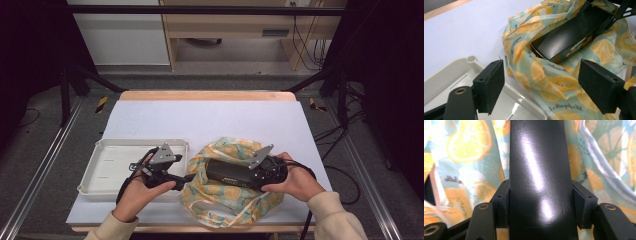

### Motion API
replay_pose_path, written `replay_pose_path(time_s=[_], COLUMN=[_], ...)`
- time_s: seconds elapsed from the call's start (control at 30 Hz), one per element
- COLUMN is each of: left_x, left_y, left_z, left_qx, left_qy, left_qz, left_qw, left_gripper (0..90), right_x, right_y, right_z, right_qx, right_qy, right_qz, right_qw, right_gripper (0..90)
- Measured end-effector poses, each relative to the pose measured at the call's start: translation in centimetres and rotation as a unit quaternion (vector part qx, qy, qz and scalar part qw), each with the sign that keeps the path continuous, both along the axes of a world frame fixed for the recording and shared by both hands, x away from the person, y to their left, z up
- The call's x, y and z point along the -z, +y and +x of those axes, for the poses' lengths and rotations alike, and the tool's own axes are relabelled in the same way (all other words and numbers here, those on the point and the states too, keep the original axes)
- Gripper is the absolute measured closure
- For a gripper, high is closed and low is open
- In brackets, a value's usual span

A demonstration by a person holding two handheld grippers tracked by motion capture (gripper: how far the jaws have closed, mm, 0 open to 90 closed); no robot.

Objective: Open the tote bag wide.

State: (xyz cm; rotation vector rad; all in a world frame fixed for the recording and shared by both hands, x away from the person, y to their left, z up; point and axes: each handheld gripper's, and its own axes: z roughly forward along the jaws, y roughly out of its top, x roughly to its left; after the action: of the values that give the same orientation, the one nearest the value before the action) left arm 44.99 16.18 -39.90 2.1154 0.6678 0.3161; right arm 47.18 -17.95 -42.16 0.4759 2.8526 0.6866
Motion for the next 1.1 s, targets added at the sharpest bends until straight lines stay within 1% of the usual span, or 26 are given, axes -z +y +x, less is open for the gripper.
replay_pose_path(time_s=[0.03, 0.23, 0.33, 0.43, 0.6, 0.7, 0.8, 0.9, 1.0, 1.03, 1.07, 1.1], left_x=[0.0, 0.1, 0.1, 0.4, 0.7, 0.7, 0.7, 0.8, 1.0, 1.0, 1.1, 1.1], left_y=[0.1, 0.7, 1.1, 1.4, 1.7, 2.0, 2.2, 2.4, 2.5, 2.6, 2.7, 2.7], left_z=[0.0, 0.4, 0.6, 0.9, 1.2, 1.3, 1.4, 1.5, 1.6, 1.7, 1.7, 1.7], left_qx=[-0.001, -0.008, -0.013, -0.021, -0.033, -0.038, -0.037, -0.04, -0.037, -0.037, -0.033, -0.029], left_qy=[0.0, 0.002, 0.001, 0.005, 0.009, 0.008, 0.008, 0.001, 0.0, -0.001, 0.003, 0.005], left_qz=[0.0, 0.005, 0.016, 0.024, 0.018, 0.014, 0.012, 0.011, 0.004, 0.006, 0.012, 0.015], left_qw=[1.0, 1.0, 0.9998, 0.9995, 0.9993, 0.9991, 0.9992, 0.9991, 0.9993, 0.9993, 0.9994, 0.9995], left_gripper=[21.4, 21.2, 20.6, 18.2, 14.1, 12.0, 10.5, 9.2, 9.1, 9.1, 9.0, 9.0], right_x=[-0.2, -0.9, -1.4, -2.0, -2.6, -3.0, -3.5, -4.2, -4.9, -5.1, -5.2, -5.4], right_y=[-0.1, -0.8, -1.2, -1.7, -2.1, -2.3, -2.5, -2.8, -3.1, -3.2, -3.2, -3.3], right_z=[-0.1, -0.6, -1.1, -1.6, -1.9, -2.1, -2.5, -2.9, -3.3, -3.3, -3.4, -3.4], right_qx=[-0.004, -0.005, 0.0, 0.002, 0.007, 0.008, 0.011, 0.014, 0.017, 0.02, 0.026, 0.039], right_qy=[-0.003, -0.016, -0.021, -0.029, -0.038, -0.043, -0.049, -0.057, -0.067, -0.07, -0.074, -0.082], right_qz=[0.002, 0.023, 0.029, 0.034, 0.034, 0.039, 0.046, 0.057, 0.069, 0.073, 0.077, 0.079], right_qw=[1.0, 0.9996, 0.9994, 0.999, 0.9987, 0.9983, 0.9977, 0.9966, 0.9952, 0.9946, 0.9939, 0.9927], right_gripper=[42.8, 43.0, 43.0, 43.0, 42.9, 43.0, 43.0, 43.0, 43.0, 42.9, 42.9, 43.0])
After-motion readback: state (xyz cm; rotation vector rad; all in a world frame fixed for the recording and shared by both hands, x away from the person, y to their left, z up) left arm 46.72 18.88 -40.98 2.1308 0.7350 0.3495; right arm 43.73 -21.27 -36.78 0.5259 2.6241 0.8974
